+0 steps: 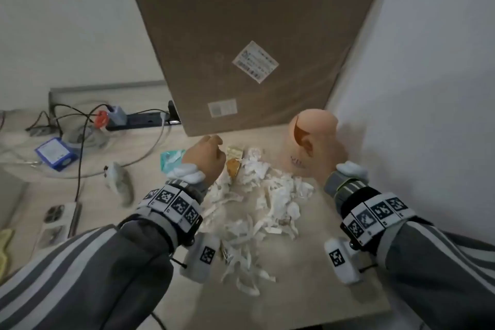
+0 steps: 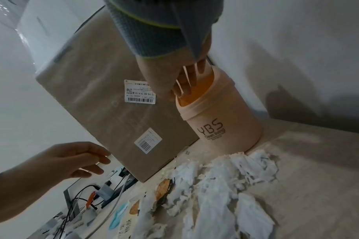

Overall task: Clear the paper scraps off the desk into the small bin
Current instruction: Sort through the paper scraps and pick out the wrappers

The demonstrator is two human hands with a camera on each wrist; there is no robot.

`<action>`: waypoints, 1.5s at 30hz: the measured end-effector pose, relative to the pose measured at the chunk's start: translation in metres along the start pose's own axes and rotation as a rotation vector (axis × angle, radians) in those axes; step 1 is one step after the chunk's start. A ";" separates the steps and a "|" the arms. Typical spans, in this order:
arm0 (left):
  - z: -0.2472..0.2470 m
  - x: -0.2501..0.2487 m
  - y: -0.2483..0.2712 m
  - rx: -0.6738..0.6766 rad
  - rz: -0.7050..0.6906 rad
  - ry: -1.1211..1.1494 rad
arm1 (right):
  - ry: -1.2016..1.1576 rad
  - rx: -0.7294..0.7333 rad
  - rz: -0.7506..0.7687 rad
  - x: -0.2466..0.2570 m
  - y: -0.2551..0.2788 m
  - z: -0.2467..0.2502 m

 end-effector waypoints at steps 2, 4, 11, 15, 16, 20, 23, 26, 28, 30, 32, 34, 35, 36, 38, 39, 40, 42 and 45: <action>-0.017 0.008 -0.001 -0.025 -0.006 0.022 | 0.148 -0.034 0.024 -0.002 0.000 -0.010; -0.024 0.011 -0.001 -0.053 -0.019 0.036 | 0.187 -0.052 0.029 -0.009 -0.005 -0.016; -0.045 0.037 -0.001 -0.246 -0.093 0.083 | 0.121 -0.215 0.056 -0.016 0.002 -0.028; -0.057 0.063 0.014 -0.333 -0.094 0.083 | 0.039 -0.336 0.071 -0.012 0.030 -0.028; -0.063 0.071 0.025 -0.334 -0.087 0.081 | 0.022 -0.343 0.064 -0.013 0.041 -0.036; -0.068 0.094 0.057 -0.285 -0.017 0.106 | -0.082 -0.244 -0.002 -0.008 0.068 -0.044; -0.068 0.109 0.072 -0.241 0.040 0.096 | -0.242 -0.091 -0.021 -0.004 0.087 -0.060; -0.076 0.125 0.084 -0.206 0.117 0.080 | -0.302 -0.014 -0.141 -0.014 0.092 -0.091; -0.087 0.133 0.089 -0.136 0.180 0.050 | -0.234 0.058 -0.155 -0.014 0.096 -0.107; -0.102 0.137 0.089 -0.056 0.222 0.053 | -0.155 0.192 -0.166 -0.014 0.100 -0.123; -0.118 0.135 0.086 0.009 0.229 0.162 | -0.152 0.314 -0.185 -0.010 0.102 -0.136; -0.133 0.125 0.086 0.049 0.206 0.263 | -0.180 0.407 -0.165 0.001 0.106 -0.146; -0.138 0.117 0.086 0.060 0.187 0.298 | -0.189 0.446 -0.153 0.008 0.108 -0.152; -0.143 0.107 0.087 0.072 0.162 0.333 | -0.200 0.469 -0.124 0.016 0.110 -0.157; -0.151 0.084 0.092 0.129 0.102 0.382 | -0.236 0.481 -0.074 0.031 0.114 -0.166; -0.154 0.074 0.094 0.170 0.066 0.381 | -0.258 0.483 -0.049 0.040 0.117 -0.168; -0.156 0.062 0.097 0.214 0.036 0.357 | -0.277 0.492 -0.026 0.048 0.117 -0.171; -0.156 0.049 0.101 0.275 -0.015 0.293 | -0.321 0.535 0.004 0.059 0.118 -0.171; -0.136 0.047 0.092 0.247 -0.059 0.166 | -0.389 0.492 -0.022 0.063 0.111 -0.149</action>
Point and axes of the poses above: each hand's wrist, its own y-axis away from the middle knuckle, its own z-axis out of the back of the hand, x = y × z, the point moved 6 cm from there along -y, towards the middle knuckle, and after that the axes turned 8 degrees about x, right-handed, at the moved point
